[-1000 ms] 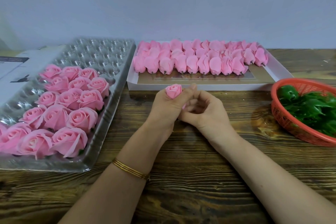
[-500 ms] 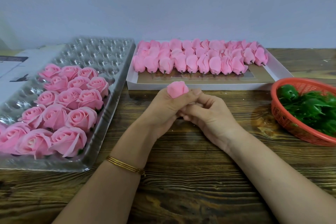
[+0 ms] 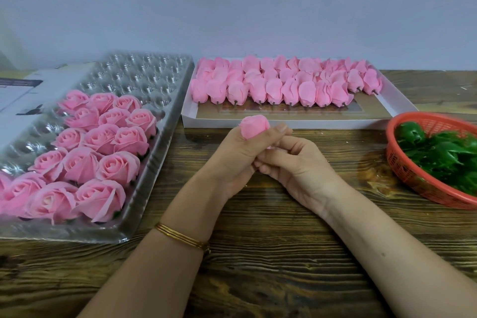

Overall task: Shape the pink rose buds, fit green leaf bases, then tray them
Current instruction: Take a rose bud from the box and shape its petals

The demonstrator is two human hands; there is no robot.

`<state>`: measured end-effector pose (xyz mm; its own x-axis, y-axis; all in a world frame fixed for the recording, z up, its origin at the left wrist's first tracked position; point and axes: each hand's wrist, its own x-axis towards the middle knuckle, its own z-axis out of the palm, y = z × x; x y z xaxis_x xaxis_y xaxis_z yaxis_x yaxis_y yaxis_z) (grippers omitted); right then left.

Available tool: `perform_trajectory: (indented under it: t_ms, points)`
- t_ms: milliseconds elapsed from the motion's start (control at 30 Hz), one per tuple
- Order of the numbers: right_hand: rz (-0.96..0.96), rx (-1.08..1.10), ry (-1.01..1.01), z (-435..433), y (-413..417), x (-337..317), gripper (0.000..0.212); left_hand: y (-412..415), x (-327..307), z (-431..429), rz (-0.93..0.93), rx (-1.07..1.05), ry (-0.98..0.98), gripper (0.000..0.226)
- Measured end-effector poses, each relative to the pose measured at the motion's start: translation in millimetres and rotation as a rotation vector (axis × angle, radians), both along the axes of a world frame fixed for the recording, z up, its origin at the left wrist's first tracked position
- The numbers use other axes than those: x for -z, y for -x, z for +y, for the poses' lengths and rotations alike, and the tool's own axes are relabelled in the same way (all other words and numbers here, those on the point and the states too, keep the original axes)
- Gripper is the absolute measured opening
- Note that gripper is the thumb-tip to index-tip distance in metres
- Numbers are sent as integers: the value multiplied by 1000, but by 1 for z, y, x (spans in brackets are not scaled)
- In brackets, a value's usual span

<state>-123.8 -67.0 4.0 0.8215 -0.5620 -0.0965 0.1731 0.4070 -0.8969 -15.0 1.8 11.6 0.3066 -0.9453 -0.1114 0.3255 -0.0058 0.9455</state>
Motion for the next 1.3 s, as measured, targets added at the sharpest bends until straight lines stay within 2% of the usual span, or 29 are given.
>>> perform_trajectory:
  t_ms: [167,333,367,467,533,633,767,833,933,1133,1200,1300]
  points:
    - [-3,-56,-93,-1,1,-2,7,-1,-1,1,11,21,12,29]
    - [54,87,81,4,0,2,51,2,1,-1,37,-72,-1,31]
    - [66,107,110,5,0,2,49,2,1,-1,35,-80,-6,29]
    - [80,140,157,5,0,3,18,2,1,-1,26,-56,-11,26]
    - [73,138,166,4,0,4,11,3,-1,0,30,-35,-13,25]
    - [47,67,99,2,-1,2,9,2,-1,0,29,-15,6,34]
    - [11,-14,-52,1,-1,-2,5,0,-2,0,44,2,27,29]
    - [-12,-9,-49,2,0,-1,11,1,-2,0,43,-25,23,29]
    - [7,44,59,5,0,1,28,4,-1,-2,18,-81,-12,36]
    - [49,112,110,5,-1,1,24,6,-2,-1,-1,-85,-13,39]
    - [36,75,56,5,-1,-1,25,5,-2,0,-1,-70,1,36]
    - [8,16,-32,4,-1,-3,10,2,-1,0,-17,-44,13,26]
